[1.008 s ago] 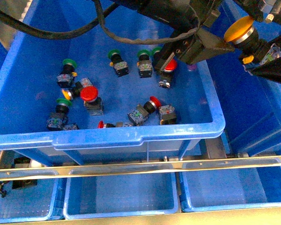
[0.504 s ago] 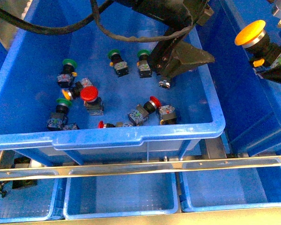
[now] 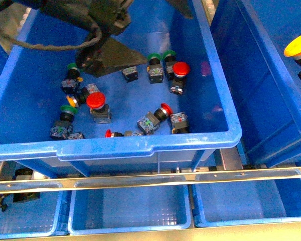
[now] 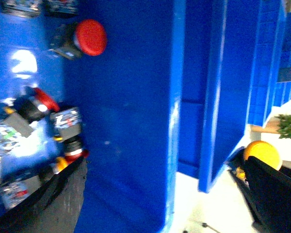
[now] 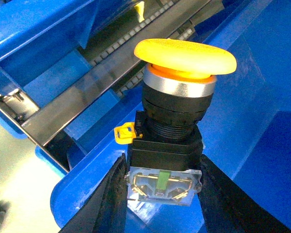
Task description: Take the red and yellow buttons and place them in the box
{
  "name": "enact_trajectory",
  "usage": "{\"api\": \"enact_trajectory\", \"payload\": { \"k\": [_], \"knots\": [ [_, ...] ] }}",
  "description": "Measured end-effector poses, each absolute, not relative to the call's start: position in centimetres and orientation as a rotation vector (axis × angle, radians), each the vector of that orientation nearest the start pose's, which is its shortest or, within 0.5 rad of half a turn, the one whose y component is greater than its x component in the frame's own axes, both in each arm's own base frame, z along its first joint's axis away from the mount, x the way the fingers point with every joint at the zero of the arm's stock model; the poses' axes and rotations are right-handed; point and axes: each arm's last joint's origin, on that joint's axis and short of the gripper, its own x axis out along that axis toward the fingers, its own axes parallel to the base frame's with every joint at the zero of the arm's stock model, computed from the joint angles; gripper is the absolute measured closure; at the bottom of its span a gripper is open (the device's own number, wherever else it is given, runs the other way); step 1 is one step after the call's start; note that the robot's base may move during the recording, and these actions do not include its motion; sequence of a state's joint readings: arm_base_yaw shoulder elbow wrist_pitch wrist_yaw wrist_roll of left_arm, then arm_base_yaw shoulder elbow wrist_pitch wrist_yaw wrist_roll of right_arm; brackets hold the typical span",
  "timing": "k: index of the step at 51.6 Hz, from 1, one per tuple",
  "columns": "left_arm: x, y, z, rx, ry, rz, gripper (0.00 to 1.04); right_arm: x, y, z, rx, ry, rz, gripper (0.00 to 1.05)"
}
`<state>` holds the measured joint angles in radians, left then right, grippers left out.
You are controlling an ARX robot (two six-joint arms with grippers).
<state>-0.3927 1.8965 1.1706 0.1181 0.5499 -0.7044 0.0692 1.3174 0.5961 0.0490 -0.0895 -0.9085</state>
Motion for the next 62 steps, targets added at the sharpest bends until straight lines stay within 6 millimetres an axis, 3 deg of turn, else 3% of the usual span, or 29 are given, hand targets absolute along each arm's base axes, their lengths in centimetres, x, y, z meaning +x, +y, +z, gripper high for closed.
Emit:
{"api": "enact_trajectory", "payload": {
  "k": [19,30,51,53,57,62],
  "knots": [
    [33.2,-11.2,18.8,-0.366,0.777,-0.565,0.08,24.9,1.1,18.4,-0.851,0.567,0.392,0.71],
    [29.5,-6.9,19.7,-0.248,0.701,-0.526,0.08,24.0,-0.2,18.3,-0.821,0.584,0.318,0.71],
    [21.9,-0.7,18.8,-0.118,0.673,-0.397,0.08,22.1,-2.0,18.7,-0.715,0.529,0.174,0.71],
    [21.5,-0.6,18.2,-0.079,0.608,-0.325,0.12,21.7,-2.3,18.9,-0.693,0.516,0.15,0.71],
    [19.6,-0.1,17.1,0.006,0.28,-0.071,0.3,21.2,-2.8,19.3,-0.664,0.488,0.109,0.71],
    [16.6,0.1,18.1,0.007,0.04,0.004,0.51,20.6,-3.7,19.6,-0.634,0.467,0.048,0.71]
  ]
}}
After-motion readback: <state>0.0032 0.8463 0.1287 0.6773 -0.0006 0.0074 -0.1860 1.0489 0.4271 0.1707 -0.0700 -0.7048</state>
